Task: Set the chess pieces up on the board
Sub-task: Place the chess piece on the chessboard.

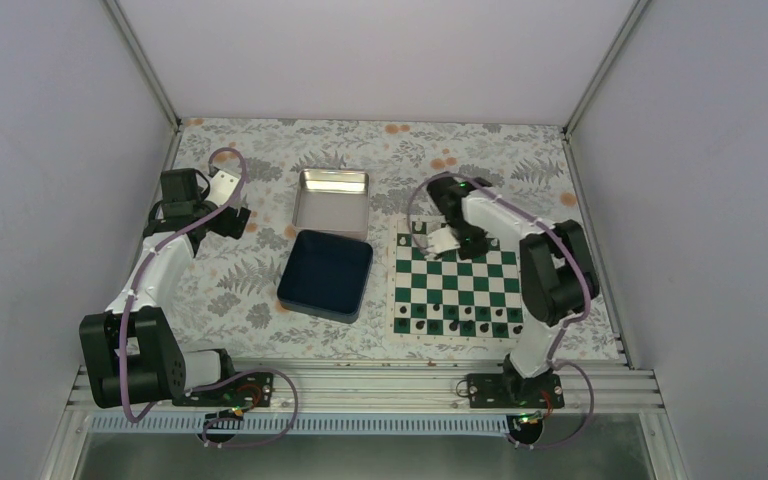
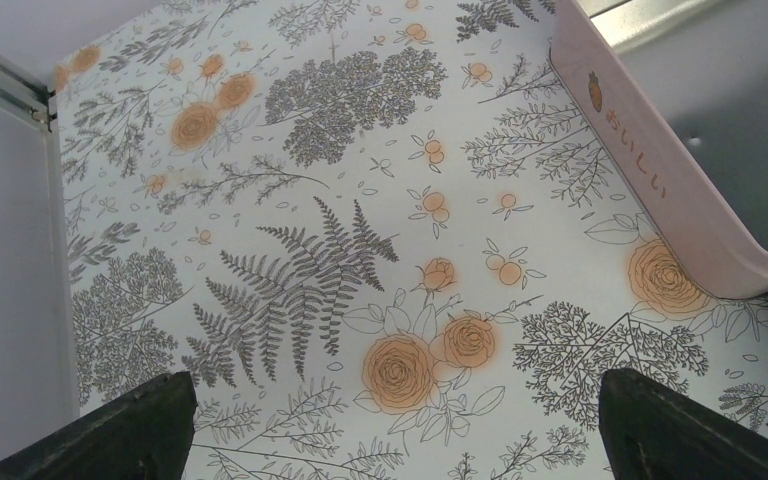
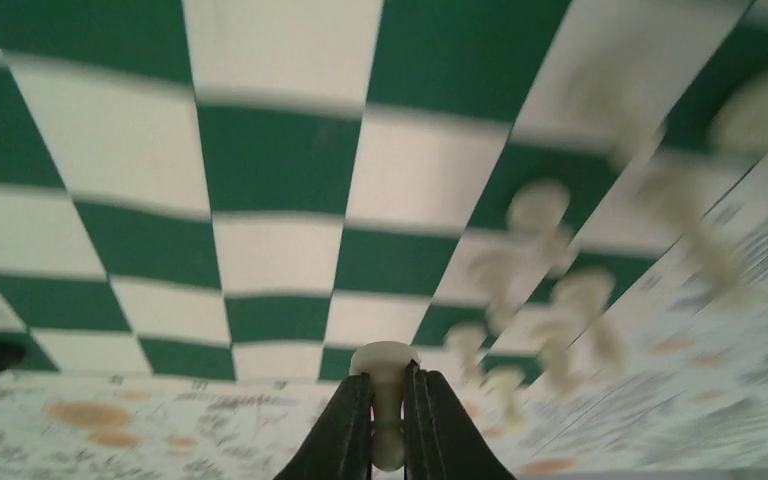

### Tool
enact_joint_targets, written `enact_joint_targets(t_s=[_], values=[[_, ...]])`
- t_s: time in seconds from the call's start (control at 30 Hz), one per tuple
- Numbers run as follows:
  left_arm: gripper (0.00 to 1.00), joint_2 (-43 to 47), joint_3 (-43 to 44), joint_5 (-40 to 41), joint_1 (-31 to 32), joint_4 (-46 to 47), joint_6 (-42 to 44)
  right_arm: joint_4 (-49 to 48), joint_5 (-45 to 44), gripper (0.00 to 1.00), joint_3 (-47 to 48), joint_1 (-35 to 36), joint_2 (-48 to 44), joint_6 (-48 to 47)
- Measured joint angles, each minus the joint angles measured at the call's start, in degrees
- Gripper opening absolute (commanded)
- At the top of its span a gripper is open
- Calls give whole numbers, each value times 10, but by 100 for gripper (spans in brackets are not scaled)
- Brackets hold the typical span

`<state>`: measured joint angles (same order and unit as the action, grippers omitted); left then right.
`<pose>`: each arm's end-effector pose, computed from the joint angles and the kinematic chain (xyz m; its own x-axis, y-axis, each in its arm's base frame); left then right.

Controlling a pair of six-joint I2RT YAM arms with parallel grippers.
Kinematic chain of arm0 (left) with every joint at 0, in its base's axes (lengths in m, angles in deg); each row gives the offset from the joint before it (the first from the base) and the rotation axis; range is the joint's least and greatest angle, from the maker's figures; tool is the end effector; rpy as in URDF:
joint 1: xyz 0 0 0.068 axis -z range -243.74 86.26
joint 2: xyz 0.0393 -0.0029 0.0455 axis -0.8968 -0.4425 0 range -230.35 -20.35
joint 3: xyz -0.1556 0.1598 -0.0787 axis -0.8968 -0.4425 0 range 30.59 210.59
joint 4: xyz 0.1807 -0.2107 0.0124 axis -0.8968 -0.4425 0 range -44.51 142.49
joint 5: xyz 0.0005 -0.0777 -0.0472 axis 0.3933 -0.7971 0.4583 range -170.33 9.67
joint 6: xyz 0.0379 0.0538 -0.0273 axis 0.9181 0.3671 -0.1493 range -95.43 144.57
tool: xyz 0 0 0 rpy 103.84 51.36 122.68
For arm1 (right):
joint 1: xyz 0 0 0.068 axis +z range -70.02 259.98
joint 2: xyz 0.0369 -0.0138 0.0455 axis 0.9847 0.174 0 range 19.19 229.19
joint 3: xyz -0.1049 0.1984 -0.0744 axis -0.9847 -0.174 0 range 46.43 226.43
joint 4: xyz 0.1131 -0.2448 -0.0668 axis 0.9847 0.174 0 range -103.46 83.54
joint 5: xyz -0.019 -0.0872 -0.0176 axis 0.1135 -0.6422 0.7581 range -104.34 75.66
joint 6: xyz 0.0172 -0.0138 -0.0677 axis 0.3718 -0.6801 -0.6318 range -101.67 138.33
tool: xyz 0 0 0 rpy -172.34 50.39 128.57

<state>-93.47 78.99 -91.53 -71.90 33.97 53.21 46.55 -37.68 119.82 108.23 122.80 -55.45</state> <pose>0.3120 0.0333 0.1847 -0.5946 0.3897 -0.7032 0.3258 0.9164 0.2324 0.3013 0.1356 0.1253 0.1726 -0.9081 0.3815 -0.9676 -0.2288 -0.1067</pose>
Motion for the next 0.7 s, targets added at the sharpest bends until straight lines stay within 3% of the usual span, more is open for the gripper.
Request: enact_joint_targets(t_s=[0.23, 0.7], values=[[99, -6, 0, 0, 0, 0, 0, 10, -22, 5, -17, -110, -24, -3], [99, -7, 0, 0, 0, 0, 0, -21, -25, 6, 3, -220, 32, -28]])
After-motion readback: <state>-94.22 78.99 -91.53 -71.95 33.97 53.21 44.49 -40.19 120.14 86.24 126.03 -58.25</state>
